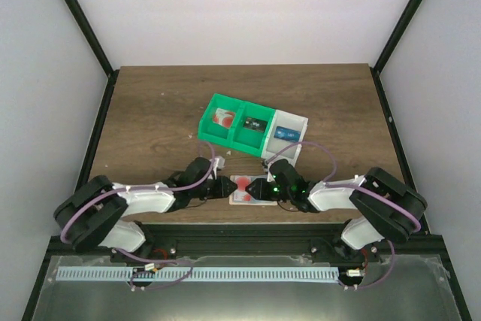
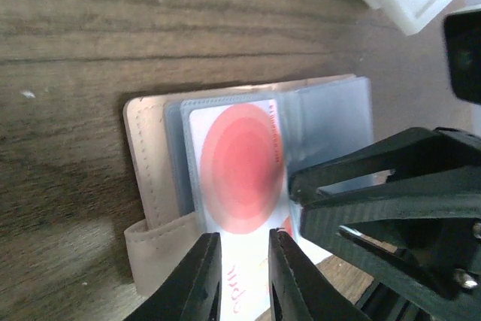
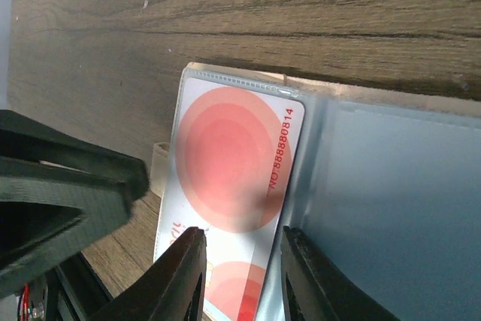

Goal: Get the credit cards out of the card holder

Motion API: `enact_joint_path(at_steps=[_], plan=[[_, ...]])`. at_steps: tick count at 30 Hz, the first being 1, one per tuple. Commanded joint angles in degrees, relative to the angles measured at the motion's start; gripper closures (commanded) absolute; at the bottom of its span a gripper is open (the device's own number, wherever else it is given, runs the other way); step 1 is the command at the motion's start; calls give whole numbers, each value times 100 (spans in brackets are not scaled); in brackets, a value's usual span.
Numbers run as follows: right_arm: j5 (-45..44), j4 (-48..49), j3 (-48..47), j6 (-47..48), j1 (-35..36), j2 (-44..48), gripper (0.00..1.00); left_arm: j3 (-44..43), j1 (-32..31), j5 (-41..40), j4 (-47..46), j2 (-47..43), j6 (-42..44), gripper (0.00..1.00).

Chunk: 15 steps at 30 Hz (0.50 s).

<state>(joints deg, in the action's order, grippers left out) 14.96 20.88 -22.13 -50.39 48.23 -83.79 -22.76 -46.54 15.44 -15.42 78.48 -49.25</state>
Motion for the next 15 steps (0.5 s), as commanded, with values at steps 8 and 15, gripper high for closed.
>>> enact_joint_path(at_steps=[8,15], plan=[[-91,151,53,-119,46,-74,70,174,-40,181,-581,773,22,92],[96,556,138,-246,38,-102,76,291,-45,89,-566,722,-8,92]])
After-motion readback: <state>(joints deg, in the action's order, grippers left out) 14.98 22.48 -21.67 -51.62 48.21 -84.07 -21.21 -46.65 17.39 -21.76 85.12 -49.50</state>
